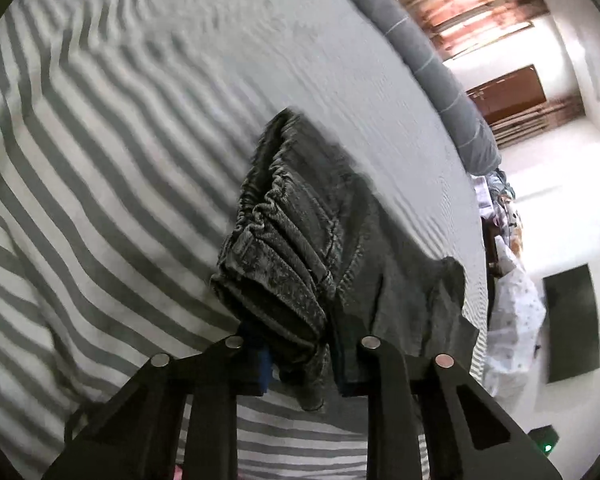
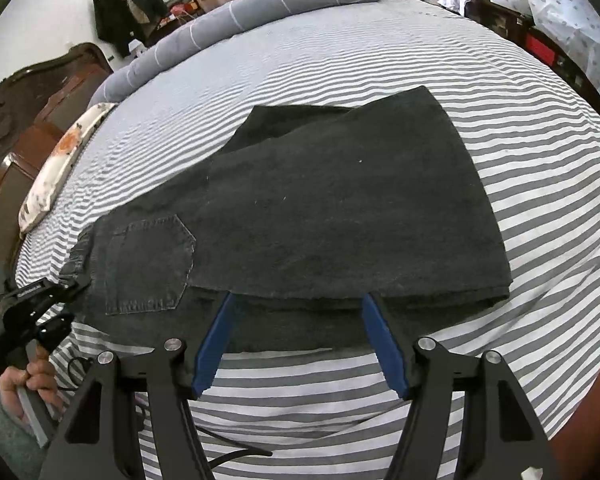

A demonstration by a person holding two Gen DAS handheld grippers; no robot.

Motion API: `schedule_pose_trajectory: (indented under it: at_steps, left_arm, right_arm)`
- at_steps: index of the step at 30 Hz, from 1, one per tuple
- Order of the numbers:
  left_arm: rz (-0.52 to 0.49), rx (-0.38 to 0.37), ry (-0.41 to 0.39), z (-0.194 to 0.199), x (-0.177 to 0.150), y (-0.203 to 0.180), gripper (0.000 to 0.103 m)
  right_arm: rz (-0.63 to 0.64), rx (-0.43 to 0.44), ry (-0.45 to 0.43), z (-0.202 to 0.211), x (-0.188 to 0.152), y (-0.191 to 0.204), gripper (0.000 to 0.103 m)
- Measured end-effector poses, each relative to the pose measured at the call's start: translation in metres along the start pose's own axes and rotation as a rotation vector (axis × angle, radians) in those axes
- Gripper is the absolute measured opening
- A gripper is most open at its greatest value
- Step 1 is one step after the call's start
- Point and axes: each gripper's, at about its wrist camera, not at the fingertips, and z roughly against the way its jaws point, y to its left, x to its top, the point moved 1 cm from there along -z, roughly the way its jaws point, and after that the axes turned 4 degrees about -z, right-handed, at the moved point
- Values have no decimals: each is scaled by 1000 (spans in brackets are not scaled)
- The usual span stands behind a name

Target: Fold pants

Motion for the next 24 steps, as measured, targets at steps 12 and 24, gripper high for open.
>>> schedule_pose_trajectory:
  at_steps: [12,24]
  left_arm:
    - [-421,-42,-61,19,-26,-184,19]
    - [-727,-105,122,-84,-124,-342,19]
  right_arm:
    - [-131,68,-88,33,15,-58,63]
    - [-310,46,-119,47,18,-161,64]
